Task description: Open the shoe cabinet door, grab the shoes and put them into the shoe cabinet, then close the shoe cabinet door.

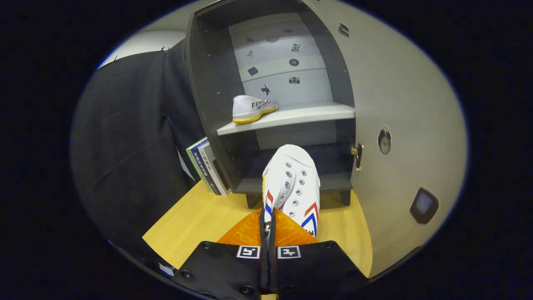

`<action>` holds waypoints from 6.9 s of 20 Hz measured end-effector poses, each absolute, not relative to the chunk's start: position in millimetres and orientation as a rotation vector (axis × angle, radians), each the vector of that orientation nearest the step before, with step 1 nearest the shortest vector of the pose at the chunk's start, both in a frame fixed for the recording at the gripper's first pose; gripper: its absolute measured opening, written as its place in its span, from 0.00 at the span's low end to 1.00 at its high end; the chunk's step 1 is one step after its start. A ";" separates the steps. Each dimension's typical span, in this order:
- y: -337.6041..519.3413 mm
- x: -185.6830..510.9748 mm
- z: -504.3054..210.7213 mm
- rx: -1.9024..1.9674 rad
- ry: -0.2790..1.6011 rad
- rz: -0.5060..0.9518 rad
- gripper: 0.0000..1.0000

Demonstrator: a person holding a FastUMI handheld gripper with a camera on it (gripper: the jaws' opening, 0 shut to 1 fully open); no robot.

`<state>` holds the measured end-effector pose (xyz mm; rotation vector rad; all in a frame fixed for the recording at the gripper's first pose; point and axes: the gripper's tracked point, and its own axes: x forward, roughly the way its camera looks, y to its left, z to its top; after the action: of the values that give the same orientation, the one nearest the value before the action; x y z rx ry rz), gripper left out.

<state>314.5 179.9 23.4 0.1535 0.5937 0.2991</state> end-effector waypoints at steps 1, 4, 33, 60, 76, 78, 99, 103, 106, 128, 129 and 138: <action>180.2 327.5 37.0 0.154 0.564 0.295 0.01; 182.6 367.8 67.6 0.134 0.500 0.291 0.01; 196.0 621.2 88.0 0.014 0.404 0.136 0.07; 163.5 312.0 230.8 -0.021 0.217 0.250 1.00; 83.1 163.4 275.4 -0.031 0.216 0.271 0.98; 63.9 155.5 276.5 -0.031 0.226 0.246 0.98; -137.7 206.3 290.1 0.046 0.214 -0.178 0.98; -141.2 232.2 270.3 0.051 0.259 -0.204 0.98; -135.7 237.7 268.1 0.050 0.257 -0.210 0.95; 14.2 249.8 272.2 -0.021 0.193 -0.020 0.95; 20.6 251.5 271.1 -0.012 0.195 -0.013 0.95; 95.4 282.8 262.9 -0.002 0.200 0.104 0.95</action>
<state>282.8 95.4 262.9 -0.0021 0.2004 0.1037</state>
